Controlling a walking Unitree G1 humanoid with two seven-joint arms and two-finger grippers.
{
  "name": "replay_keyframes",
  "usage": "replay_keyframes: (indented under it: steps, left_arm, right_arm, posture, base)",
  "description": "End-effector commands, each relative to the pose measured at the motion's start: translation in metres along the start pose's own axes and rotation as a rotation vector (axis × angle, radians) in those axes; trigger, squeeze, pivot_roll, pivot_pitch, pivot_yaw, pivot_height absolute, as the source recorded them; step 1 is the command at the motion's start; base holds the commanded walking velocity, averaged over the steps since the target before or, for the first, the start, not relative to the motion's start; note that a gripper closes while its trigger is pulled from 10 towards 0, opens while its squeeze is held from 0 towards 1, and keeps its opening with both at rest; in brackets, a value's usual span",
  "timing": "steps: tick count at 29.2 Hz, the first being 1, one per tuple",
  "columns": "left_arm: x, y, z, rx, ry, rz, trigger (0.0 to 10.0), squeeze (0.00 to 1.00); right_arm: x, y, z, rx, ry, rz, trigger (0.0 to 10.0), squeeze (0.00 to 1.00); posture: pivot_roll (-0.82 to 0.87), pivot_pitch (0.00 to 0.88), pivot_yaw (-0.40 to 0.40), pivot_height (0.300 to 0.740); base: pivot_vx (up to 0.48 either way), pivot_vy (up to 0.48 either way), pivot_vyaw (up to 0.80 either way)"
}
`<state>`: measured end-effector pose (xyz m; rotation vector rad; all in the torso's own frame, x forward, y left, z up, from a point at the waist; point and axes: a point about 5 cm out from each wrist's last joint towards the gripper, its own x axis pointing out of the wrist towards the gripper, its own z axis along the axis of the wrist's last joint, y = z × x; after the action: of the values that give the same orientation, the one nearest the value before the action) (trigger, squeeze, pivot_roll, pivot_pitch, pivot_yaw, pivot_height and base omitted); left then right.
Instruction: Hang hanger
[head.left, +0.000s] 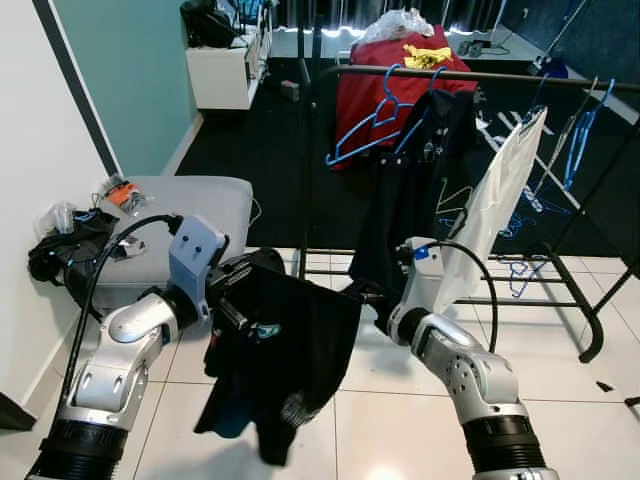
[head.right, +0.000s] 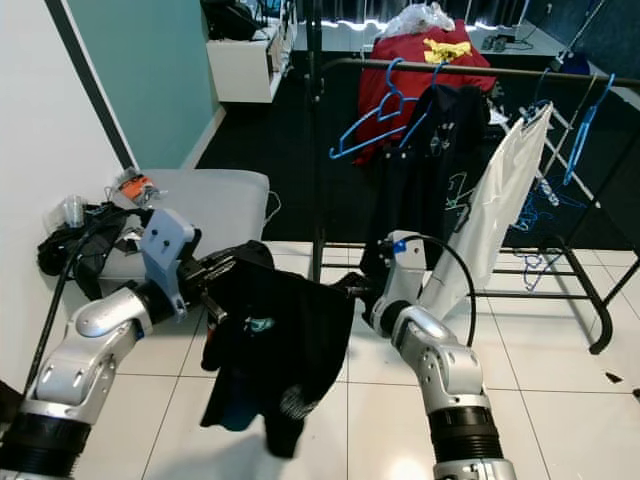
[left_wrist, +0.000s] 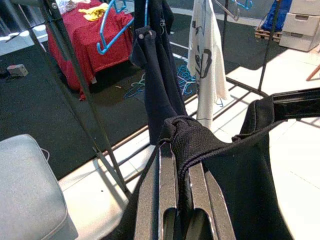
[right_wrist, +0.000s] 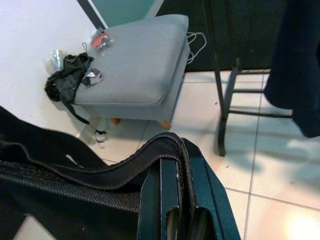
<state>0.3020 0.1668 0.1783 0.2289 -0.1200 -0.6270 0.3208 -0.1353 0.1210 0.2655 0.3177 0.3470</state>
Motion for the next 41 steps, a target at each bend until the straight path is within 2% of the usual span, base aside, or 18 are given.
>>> replay_keyframes:
  steps: [1,4,5,15,16,17,18,19,20,21,22,23,24,30,31,32,33,41]
  left_arm:
    - [-0.003,-0.001,0.0,0.017,0.025,-0.009,3.6,0.0]
    - [-0.005,0.0,-0.004,0.031,0.073,-0.001,3.8,0.0]
    - [-0.007,0.001,-0.008,0.043,0.106,0.017,0.0,0.0]
    - [-0.004,0.0,-0.016,-0.011,0.165,0.099,0.2,0.0]
    - [-0.002,-0.003,-0.017,-0.014,0.171,0.1,5.9,0.0]
    - [-0.001,-0.007,-0.018,-0.011,0.181,0.092,10.0,0.0]
    - [-0.001,-0.007,-0.018,-0.011,0.181,0.092,10.0,0.0]
    - [0.0,-0.01,-0.019,-0.009,0.189,0.079,10.0,0.0]
    - [0.0,-0.013,-0.021,0.003,0.206,0.055,10.0,0.0]
    - [0.0,-0.013,-0.021,0.003,0.206,0.055,10.0,0.0]
    - [-0.002,-0.016,-0.024,0.021,0.236,0.033,10.0,0.0]
    - [-0.002,-0.016,-0.024,0.021,0.236,0.033,10.0,0.0]
    - [-0.002,-0.016,-0.024,0.027,0.245,0.034,10.0,0.0]
    - [-0.003,-0.01,-0.024,0.029,0.26,0.067,10.0,0.0]
    - [-0.003,-0.009,-0.024,0.027,0.265,0.069,10.0,0.0]
    - [-0.003,-0.009,-0.024,0.027,0.265,0.069,10.0,0.0]
    - [-0.002,-0.008,-0.025,0.025,0.271,0.072,10.0,0.0]
    - [0.005,-0.013,-0.032,0.102,0.361,0.051,10.0,0.0]
  right_arm:
    - [-0.002,-0.003,-0.006,-0.013,0.011,-0.017,0.0,0.0]
    - [-0.004,-0.004,-0.011,-0.019,0.017,-0.026,0.0,0.0]
    - [-0.006,-0.006,-0.014,-0.032,0.016,-0.035,0.0,0.0]
    - [-0.006,-0.007,-0.013,-0.081,-0.029,-0.056,0.0,0.0]
    - [-0.005,-0.005,-0.011,-0.096,-0.04,-0.05,1.7,0.0]
    - [-0.004,-0.004,-0.009,-0.109,-0.05,-0.041,2.7,0.0]
    - [-0.004,-0.004,-0.009,-0.109,-0.05,-0.041,2.7,0.0]
    - [-0.003,-0.002,-0.008,-0.119,-0.058,-0.032,4.1,0.0]
    - [-0.003,0.0,-0.007,-0.125,-0.062,-0.009,10.0,0.0]
    - [-0.003,0.0,-0.007,-0.125,-0.062,-0.009,10.0,0.0]
    - [-0.002,0.003,-0.005,-0.123,-0.075,0.034,10.0,0.36]
    - [-0.002,0.003,-0.005,-0.123,-0.075,0.034,10.0,0.36]
    - [-0.003,0.004,-0.004,-0.122,-0.085,0.044,10.0,1.0]
    - [-0.003,0.003,-0.009,-0.168,-0.064,0.037,10.0,1.0]
    - [-0.004,-0.005,-0.013,-0.19,-0.034,-0.026,10.0,0.54]
    - [-0.004,-0.005,-0.013,-0.19,-0.034,-0.026,10.0,0.54]
    - [-0.004,-0.01,-0.016,-0.203,-0.015,-0.069,10.0,0.0]
    - [-0.009,-0.028,-0.027,-0.19,0.01,-0.183,10.0,0.0]
  posture:
    - [0.02,0.0,0.008,0.74]
    - [0.02,0.0,0.012,0.74]
    - [0.01,0.0,0.019,0.74]
    - [0.01,0.005,0.02,0.74]
    - [0.01,0.007,0.016,0.74]
    - [0.01,0.007,0.015,0.74]
    - [0.01,0.007,0.015,0.74]
    - [0.01,0.008,0.013,0.74]
    - [0.01,0.009,0.009,0.74]
    - [0.01,0.009,0.009,0.74]
    - [0.01,0.009,0.008,0.74]
    - [0.01,0.009,0.008,0.74]
    - [0.02,0.013,0.006,0.74]
    - [0.02,0.012,0.008,0.74]
    - [0.02,0.011,0.011,0.74]
    - [0.02,0.011,0.011,0.74]
    - [0.02,0.011,0.011,0.74]
    - [0.01,0.009,0.017,0.74]
  base:
    - [0.0,0.0,0.0]
    - [0.0,0.0,0.0]
    - [0.0,0.0,0.0]
    - [0.0,0.0,0.0]
    - [0.0,0.0,0.0]
    - [0.0,0.0,0.0]
    - [0.0,0.0,0.0]
    - [0.0,0.0,0.0]
    - [0.0,0.0,0.0]
    - [0.0,0.0,0.0]
    - [0.0,0.0,0.0]
    - [0.0,0.0,0.0]
    - [0.0,0.0,0.0]
    - [0.0,0.0,0.0]
    - [0.0,0.0,0.0]
    - [0.0,0.0,0.0]
    - [0.0,0.0,0.0]
    - [0.0,0.0,0.0]
